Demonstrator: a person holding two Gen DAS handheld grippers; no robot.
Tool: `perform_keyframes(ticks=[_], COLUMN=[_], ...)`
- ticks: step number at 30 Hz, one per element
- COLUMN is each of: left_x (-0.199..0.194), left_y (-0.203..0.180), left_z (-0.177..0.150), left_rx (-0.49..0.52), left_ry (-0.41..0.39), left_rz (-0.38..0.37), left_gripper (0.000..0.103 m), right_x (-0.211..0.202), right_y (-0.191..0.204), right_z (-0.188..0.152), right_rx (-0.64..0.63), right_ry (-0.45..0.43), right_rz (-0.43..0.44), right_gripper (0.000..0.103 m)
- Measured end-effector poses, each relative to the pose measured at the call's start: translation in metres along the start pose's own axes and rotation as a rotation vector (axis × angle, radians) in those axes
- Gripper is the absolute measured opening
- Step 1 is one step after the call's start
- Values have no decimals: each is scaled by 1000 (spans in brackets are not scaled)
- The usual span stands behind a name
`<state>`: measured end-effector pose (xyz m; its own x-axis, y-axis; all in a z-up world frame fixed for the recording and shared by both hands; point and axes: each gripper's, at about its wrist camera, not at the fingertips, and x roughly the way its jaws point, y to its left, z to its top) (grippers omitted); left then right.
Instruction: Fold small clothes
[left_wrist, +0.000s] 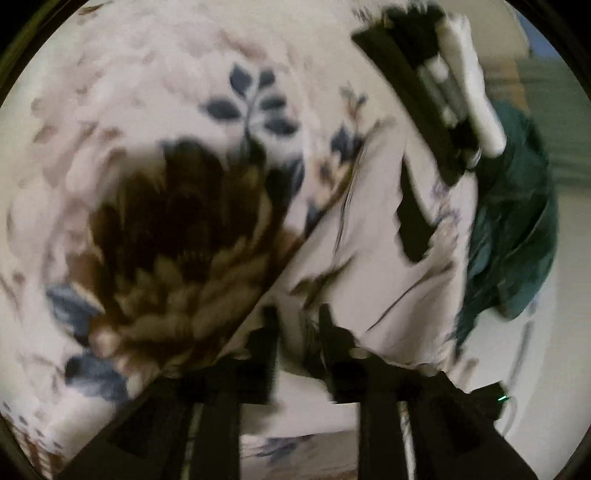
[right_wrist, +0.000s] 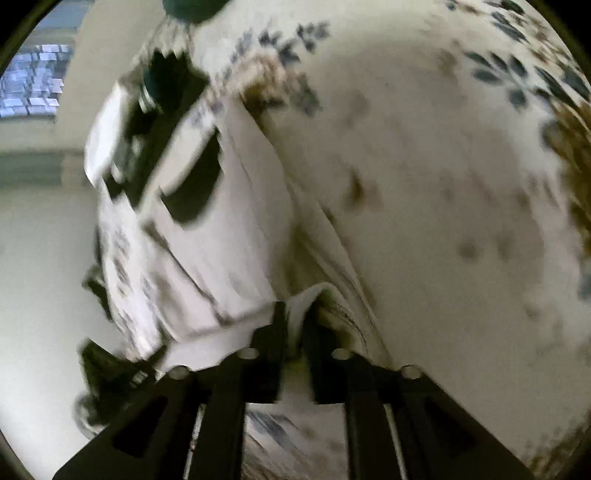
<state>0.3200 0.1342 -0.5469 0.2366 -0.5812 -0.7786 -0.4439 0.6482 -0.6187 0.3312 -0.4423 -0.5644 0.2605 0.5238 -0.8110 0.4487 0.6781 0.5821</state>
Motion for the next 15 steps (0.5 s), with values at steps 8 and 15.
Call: perform_keyframes(ticks=[8,15], left_x=[-20,39], left_y=[5,-25], left_z=[3,10], left_rx=[137,305], left_ry=[-66,10], left_rz=[127,238], left_gripper=[64,64], right_x=[-21,14], right_y=[14,18], right_z=[-1,-1], right_rx=[-111,-165], right_ry=[-78,-38], right_rz=[-114,-199], right_gripper=[53,54])
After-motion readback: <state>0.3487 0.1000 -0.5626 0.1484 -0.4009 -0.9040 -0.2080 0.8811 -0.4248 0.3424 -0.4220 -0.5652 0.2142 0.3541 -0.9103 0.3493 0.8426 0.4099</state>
